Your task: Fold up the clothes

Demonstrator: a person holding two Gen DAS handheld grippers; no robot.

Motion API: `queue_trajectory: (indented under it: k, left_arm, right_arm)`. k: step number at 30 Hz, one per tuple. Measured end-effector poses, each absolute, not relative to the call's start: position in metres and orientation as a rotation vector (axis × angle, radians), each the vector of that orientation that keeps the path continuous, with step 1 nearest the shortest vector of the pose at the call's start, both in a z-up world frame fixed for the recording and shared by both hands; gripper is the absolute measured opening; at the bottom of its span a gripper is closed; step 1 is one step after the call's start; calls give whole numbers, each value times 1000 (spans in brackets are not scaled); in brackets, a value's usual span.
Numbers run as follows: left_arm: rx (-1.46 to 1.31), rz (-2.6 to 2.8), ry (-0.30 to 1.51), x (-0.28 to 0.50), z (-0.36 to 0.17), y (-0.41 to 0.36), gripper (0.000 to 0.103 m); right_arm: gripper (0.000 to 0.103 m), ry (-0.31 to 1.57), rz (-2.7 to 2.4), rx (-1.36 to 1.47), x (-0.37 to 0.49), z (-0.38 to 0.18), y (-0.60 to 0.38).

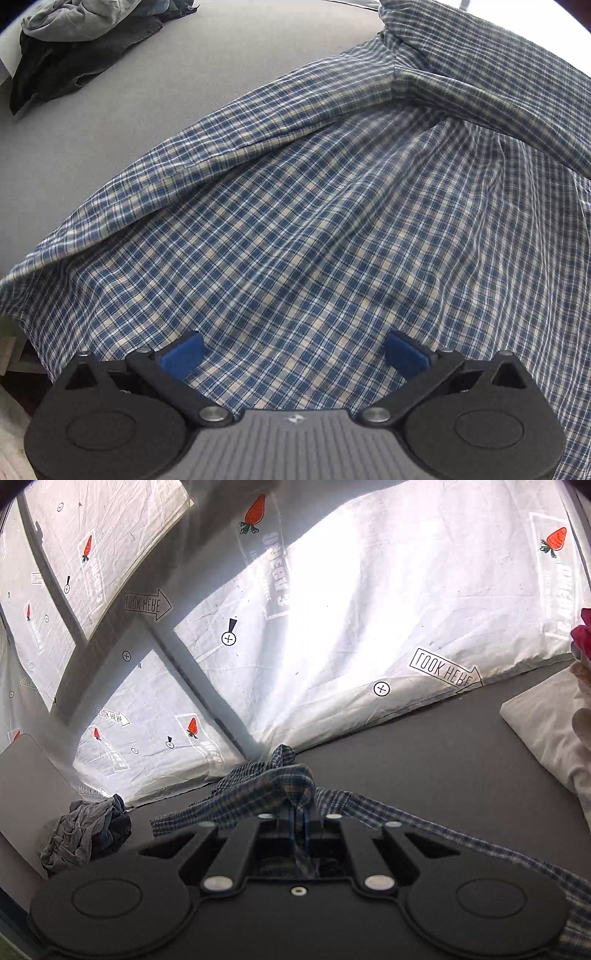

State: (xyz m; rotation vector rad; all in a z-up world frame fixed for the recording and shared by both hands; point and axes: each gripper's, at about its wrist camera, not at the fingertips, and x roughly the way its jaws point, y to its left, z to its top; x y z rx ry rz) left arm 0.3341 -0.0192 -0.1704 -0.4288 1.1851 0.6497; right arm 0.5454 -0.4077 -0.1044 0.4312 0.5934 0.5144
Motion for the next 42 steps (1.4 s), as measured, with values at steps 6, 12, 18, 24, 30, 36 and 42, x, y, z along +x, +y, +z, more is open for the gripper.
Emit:
queue_trajectory:
  k: [6, 12, 18, 24, 30, 36, 42]
  left_arm:
    - [-427, 650, 1182, 335, -169, -20, 103]
    - [-423, 646, 1177, 337, -166, -20, 103]
    - [-416, 642, 1169, 339, -164, -22, 103]
    - [-405, 635, 1153, 339, -161, -17, 103]
    - [-400, 632, 1146, 333, -161, -16, 103]
    - [-393, 625, 1141, 334, -154, -16, 103]
    - [-391, 620, 1141, 319, -152, -10, 103]
  right_arm:
    - [5, 638, 386, 457, 553, -126, -436]
    - [5, 751, 289, 413, 553, -167, -437]
    - [6, 881, 211, 469, 551, -207, -441]
    - [40, 894, 199, 590, 549, -215, -450]
    - [9, 897, 228, 622, 546, -218, -449]
    - [3, 739, 311, 676, 543, -186, -452]
    - [3, 631, 306, 662, 554, -155, -461]
